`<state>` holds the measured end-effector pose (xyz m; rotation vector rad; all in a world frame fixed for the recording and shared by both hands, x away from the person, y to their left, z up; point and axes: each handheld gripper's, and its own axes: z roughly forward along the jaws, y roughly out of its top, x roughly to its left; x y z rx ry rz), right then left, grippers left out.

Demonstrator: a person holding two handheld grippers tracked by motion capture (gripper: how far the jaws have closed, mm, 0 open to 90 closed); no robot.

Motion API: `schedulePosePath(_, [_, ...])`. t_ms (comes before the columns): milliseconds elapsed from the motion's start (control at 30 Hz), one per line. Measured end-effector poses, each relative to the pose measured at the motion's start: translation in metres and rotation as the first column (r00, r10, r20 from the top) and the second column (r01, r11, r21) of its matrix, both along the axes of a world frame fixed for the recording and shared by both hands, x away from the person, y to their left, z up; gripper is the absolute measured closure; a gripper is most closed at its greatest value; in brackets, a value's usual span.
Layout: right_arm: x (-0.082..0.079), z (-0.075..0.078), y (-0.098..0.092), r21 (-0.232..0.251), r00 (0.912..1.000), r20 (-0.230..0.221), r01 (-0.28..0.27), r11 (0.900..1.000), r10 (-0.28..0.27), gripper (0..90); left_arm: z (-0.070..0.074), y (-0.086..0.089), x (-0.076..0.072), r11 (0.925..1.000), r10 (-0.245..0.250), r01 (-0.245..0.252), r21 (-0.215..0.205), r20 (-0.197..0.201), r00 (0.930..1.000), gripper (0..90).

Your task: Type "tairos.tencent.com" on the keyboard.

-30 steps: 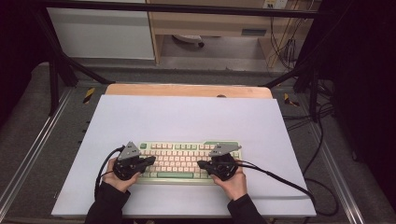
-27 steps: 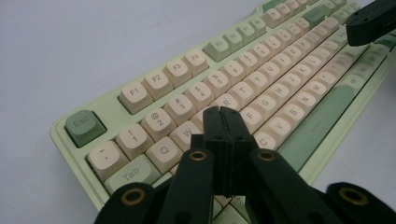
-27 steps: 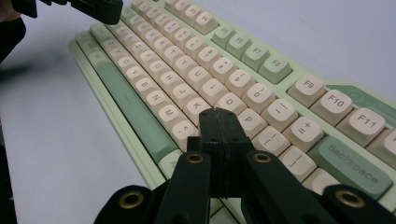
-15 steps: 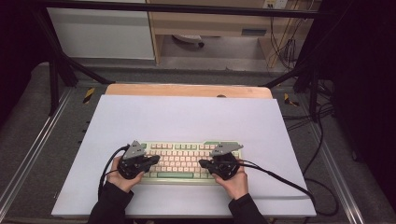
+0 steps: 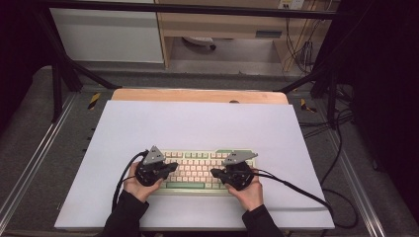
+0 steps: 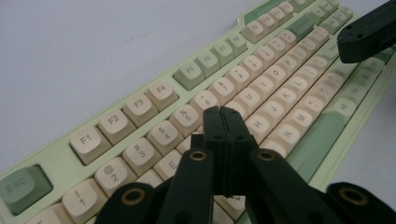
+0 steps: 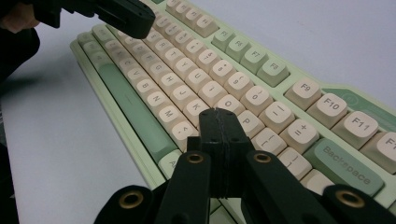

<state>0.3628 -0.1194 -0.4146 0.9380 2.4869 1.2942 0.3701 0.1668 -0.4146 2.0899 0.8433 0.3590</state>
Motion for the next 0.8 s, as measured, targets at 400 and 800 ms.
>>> schedulePosePath(400, [0.0,-0.001,0.0,-0.005,1.0,-0.001,-0.006,1.0,0.006,90.0,-0.011,-0.016,0.011,0.9997,0.008,-0.008,0.025,-0.014,0.9999,89.8])
schedulePosePath(800, [0.0,0.0,0.0,-0.002,1.0,0.002,-0.006,1.0,0.006,90.0,-0.017,-0.02,0.011,0.999,-0.004,0.004,0.044,-0.011,0.9999,89.8])
